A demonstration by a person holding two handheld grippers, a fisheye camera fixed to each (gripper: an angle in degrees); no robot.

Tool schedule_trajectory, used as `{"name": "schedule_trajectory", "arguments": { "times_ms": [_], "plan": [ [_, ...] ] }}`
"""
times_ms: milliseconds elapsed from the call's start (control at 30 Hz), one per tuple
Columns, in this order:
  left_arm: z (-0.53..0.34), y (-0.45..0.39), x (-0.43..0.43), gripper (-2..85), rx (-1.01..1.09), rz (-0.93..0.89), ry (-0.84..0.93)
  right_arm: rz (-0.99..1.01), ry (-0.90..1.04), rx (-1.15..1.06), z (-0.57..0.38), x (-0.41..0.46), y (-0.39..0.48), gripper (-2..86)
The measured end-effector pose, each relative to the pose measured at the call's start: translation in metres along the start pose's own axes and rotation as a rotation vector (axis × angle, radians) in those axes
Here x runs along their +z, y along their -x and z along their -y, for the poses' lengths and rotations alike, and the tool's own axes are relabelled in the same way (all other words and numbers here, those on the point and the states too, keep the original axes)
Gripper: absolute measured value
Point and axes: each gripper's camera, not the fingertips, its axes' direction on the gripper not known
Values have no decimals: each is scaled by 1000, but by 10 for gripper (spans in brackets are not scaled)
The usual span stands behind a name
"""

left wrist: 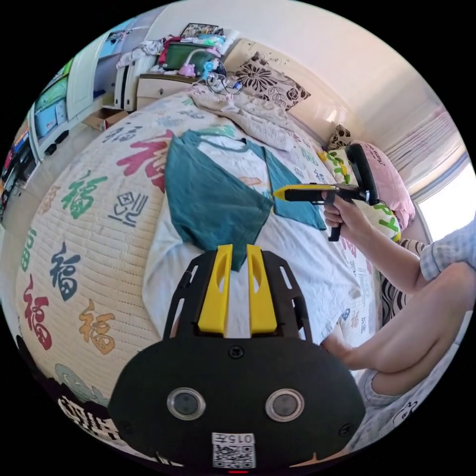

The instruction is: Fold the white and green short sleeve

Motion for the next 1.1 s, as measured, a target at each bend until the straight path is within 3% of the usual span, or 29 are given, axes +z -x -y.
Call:
{"name": "schedule_trajectory", "arguments": {
  "times_ms": [200,300,433,633,800,1033,1100],
  "plan": [
    [28,-10,46,57,27,53,165,-72,154,-179,7,23,12,73],
    [24,-24,47,54,50,111,162,-83,115,-245,-3,14,6,67],
    [31,-39,41,49,100,138,208,62,137,-272,-7,-3,-11,97],
    [104,-3,-9,75,102,46,-47,-42,-22,-177,15,-67,-77,105],
    [201,52,0,106,22,-3,-60,-215,0,-62,44,-89,-141,105],
    [273,83,75,96,-72,100,212,-122,178,76,53,-67,-189,88],
    [275,84,83,72,-67,122,238,-188,186,66,46,-66,-188,67]
  ]
}}
